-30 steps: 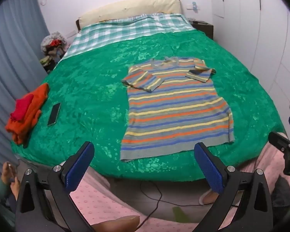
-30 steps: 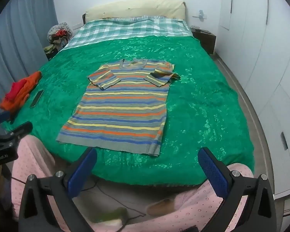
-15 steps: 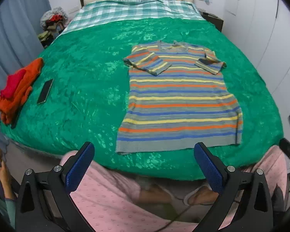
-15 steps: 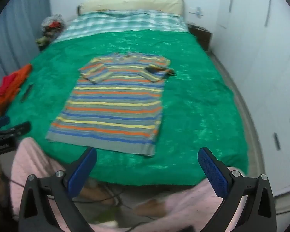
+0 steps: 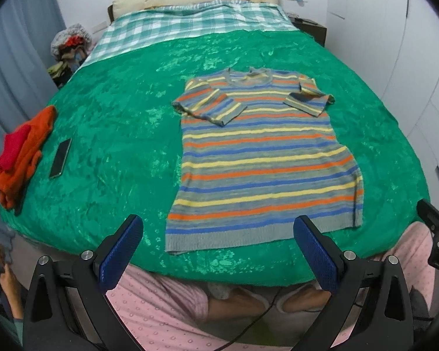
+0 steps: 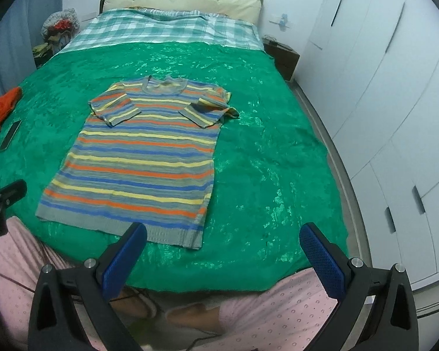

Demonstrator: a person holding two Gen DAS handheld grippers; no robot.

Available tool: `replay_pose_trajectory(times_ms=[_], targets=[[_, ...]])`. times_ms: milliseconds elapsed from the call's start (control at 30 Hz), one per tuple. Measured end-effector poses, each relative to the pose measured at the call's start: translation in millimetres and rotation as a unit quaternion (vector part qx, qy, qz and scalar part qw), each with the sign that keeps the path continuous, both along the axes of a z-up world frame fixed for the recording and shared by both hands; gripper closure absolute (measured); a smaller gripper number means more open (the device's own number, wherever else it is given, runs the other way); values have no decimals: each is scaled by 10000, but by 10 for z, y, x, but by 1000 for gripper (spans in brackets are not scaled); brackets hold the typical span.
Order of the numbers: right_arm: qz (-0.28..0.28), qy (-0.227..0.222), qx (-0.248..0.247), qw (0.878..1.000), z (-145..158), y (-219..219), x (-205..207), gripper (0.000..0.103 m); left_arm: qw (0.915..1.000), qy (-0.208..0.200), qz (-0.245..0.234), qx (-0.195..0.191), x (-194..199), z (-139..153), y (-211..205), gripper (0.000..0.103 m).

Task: Fold small clothes
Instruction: 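Move both tools toward the hem of the striped sweater, then grasp the sweater hem edge with the right and left grippers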

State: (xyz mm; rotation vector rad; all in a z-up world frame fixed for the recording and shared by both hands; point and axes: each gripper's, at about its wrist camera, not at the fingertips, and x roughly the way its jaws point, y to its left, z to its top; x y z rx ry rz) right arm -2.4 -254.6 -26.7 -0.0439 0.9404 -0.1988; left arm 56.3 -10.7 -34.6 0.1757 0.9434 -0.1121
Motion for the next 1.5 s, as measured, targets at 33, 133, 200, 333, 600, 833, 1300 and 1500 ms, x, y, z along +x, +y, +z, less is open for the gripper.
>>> replay_pose_trajectory(times_ms=[33,133,200,333,600,833,1300,1500], targets=[[-14,4,23,10000,-6,-4,4,0,10000,-26,-4,10,-4,8,-5,0],[-40,30,37,10000,-13,-8,10,0,9999,-92,-9,85,-20,13,-24,0],[-56,60,23,10000,-31,-10,11,0,9999,-109,-35,127,-26,2,-47,0],[-95,93,13,9999,-56,-14,7,0,9998,-79,-66,140,-32,-32,-75,0],[-131,102,-80,9998,-78,13,21,0,9997,-132,-22,219,-59,-60,-75,0],[-107,113,-137,9998,-90,26,32,0,9996,-129,-6,242,-80,-74,-60,0],[-96,152,-138,9997,-104,23,48,0,9996,-103,-32,275,-86,-104,-62,0],[-95,149,-135,9998,-116,18,44,0,9996,-95,-36,278,-96,-113,-69,0]])
